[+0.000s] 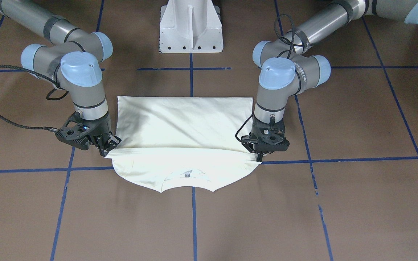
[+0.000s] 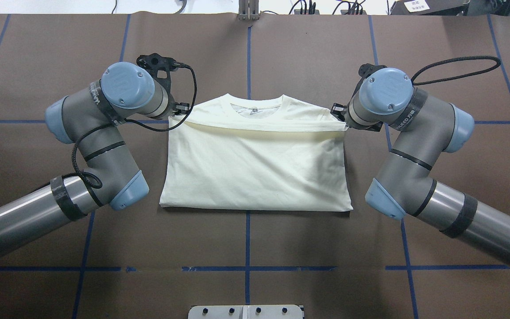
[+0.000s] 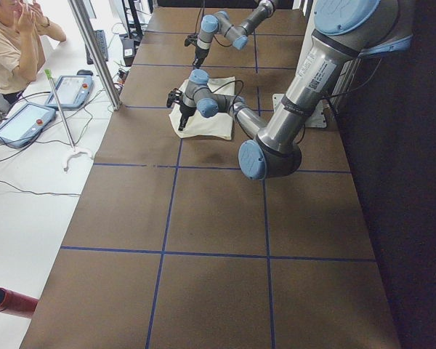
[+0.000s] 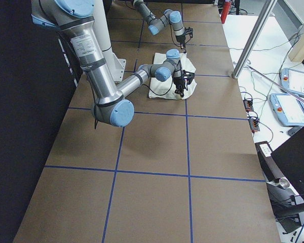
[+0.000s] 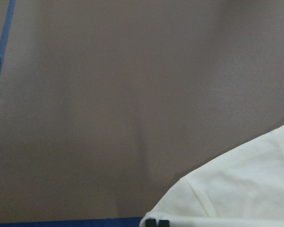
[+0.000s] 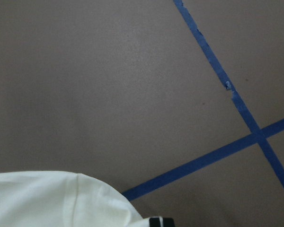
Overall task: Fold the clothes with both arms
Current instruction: 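Release the hem near the collar and draw both grippers back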
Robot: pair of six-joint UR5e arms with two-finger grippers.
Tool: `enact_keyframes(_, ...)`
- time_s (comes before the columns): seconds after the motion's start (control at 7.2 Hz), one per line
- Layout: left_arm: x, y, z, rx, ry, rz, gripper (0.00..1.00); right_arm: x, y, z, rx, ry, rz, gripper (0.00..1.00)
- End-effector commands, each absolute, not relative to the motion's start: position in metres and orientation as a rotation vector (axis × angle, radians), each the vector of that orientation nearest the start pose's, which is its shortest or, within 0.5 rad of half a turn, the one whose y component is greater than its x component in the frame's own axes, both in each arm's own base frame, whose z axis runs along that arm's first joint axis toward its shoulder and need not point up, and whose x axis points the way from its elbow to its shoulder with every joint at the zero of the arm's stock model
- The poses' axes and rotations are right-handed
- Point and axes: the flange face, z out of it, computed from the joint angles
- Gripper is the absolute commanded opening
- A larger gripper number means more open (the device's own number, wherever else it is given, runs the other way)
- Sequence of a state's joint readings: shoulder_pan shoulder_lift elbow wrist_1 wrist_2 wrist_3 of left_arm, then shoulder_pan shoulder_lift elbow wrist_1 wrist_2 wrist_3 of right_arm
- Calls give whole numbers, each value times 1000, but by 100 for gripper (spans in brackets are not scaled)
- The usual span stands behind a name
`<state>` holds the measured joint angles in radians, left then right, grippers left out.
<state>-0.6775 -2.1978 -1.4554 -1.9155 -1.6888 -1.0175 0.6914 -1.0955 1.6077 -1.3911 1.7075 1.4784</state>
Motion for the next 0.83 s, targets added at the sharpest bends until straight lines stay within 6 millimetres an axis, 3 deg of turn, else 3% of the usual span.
enact_keyframes(0.0, 489, -550, 302, 456, 809, -13, 100, -450, -530, 352, 167, -703, 481, 100)
enact_keyframes(0.14, 477, -537, 291, 445, 857, 9, 100, -439, -535, 341, 199, -715, 415, 100)
enact_keyframes(0.56, 425, -472, 301, 434, 940, 53, 100, -421, -543, 332, 213, -743, 328, 100)
enact_keyframes(0.69, 432, -441, 320, 408, 950, 88, 100, -420, -544, 332, 216, -745, 328, 100)
